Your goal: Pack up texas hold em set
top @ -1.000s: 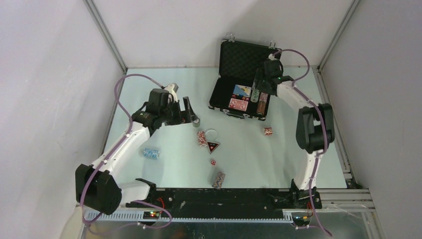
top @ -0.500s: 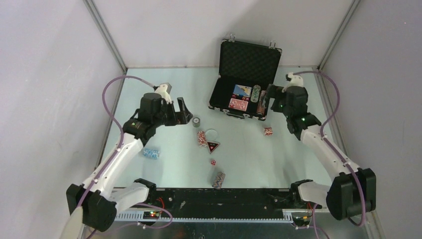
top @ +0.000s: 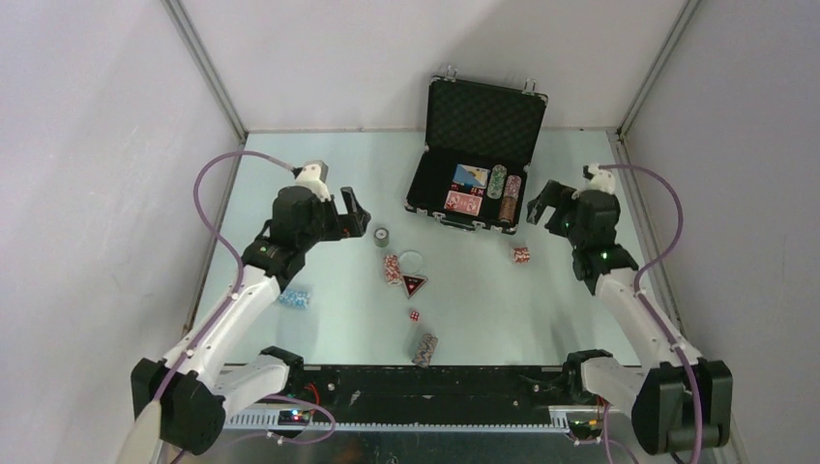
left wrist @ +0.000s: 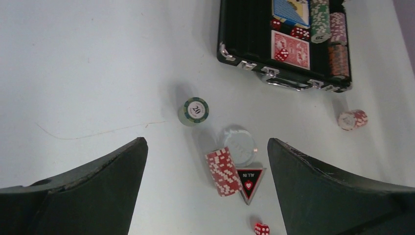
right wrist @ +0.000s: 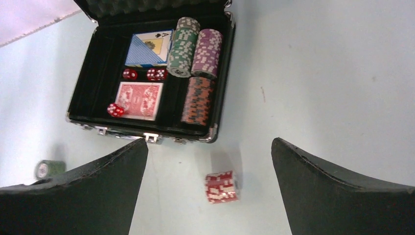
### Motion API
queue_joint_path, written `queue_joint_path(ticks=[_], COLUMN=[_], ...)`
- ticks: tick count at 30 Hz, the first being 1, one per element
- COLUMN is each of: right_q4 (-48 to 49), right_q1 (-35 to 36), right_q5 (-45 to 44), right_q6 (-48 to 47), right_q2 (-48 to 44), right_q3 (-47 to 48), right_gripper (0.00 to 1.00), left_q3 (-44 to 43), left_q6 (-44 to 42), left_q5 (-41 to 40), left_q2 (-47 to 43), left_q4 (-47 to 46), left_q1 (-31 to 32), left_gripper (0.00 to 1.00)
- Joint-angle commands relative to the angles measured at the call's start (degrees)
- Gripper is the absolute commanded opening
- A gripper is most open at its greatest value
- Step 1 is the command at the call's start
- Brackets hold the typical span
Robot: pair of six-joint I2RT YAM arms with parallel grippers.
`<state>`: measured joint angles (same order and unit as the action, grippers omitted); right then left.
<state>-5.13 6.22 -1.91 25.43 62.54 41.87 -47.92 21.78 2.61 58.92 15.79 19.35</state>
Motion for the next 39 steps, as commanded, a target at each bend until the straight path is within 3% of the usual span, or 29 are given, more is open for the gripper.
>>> queue_joint_path(ticks=[1,7,14,20,24,28,30,35,39], right_q4=[16.36,25.79,30.25,45.93,50.37,65.31,60.31,60.63,61.59], right_q1=[1.33,2.50,2.80,-3.96,-7.60,-7.96,-7.10,-7.34,-6.41], right_q5=[-3.21,-11.86,-15.87,-6.68,-2.01,2.62,2.62,1.92,-0.20], right_q6=[-8.59,-16.25,-18.17,-20.77,-21.73,-22.05,-23.23,-22.71,-23.72], right_q2=[-5.53,-2.07,-2.60,-1.45,3.40,13.44,14.60,15.16,14.84], right_q3=[-9.40,-16.58,-21.53,-29.81,-28.24,-29.86,-27.81,-27.33,-28.32], right_gripper=[0.99,1.00,1.00,1.00,1.00,1.00,1.00,0.99,0.98], left_q3=[0.53,5.95,10.59,16.93,21.12,21.70,21.06,18.75,17.52], left_q6=[-2.64,-2.87,-2.17,-3.35,-2.99,-3.56,-3.78,-4.63,-1.18], left_q5=[-5.78,-14.51,-16.35,-18.95,-19.51,-18.59,-18.13,-16.20,-7.96], left_q2=[-0.55,-7.88,-15.71,-21.66,-26.98,-29.19,-28.99,-25.43,-20.28], left_q4=[-5.10,-9.32,-7.93,-7.59,-7.32,-7.98,-6.78,-3.41,-5.06], left_q1=[0.16,0.16,0.16,3.23,3.67,4.22,4.25,4.23,4.20], left_gripper=[1.00,1.00,1.00,1.00,1.00,1.00,1.00,1.00,1.00])
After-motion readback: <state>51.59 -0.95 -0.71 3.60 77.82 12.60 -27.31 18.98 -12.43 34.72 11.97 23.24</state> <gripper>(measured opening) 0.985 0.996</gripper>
